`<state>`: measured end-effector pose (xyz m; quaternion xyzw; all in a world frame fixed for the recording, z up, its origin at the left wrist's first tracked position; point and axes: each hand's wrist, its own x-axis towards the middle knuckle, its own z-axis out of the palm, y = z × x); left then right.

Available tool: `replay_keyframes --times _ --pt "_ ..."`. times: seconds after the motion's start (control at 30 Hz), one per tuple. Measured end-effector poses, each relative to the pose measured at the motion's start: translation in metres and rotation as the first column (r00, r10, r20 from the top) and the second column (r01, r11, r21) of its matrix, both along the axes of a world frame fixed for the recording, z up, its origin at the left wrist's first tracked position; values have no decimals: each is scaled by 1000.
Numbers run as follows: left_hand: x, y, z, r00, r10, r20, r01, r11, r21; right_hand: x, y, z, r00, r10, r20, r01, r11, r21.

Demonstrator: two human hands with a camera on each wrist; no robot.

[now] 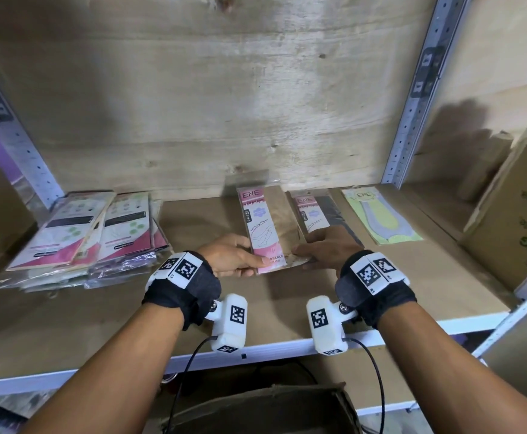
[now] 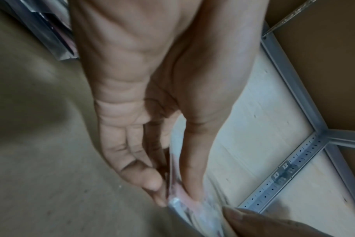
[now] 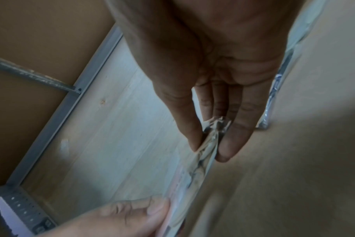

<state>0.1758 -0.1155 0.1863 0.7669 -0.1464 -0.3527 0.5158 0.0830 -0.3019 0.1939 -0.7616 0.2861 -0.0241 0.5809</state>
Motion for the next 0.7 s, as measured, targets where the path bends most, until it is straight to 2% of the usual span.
replay_keyframes --times 0.37,0.57,0.7 --pt "15 -11 -4 965 240 107 -249 965 83 15 14 10 998 -16 -61 -1 963 -271" --pt "21 -13 -3 958 252 141 -273 948 166 19 19 9 990 -7 -139 -52 908 -415" --pt "22 -14 -4 942 226 247 -282 934 220 22 19 9 987 -2 -158 -71 887 -456"
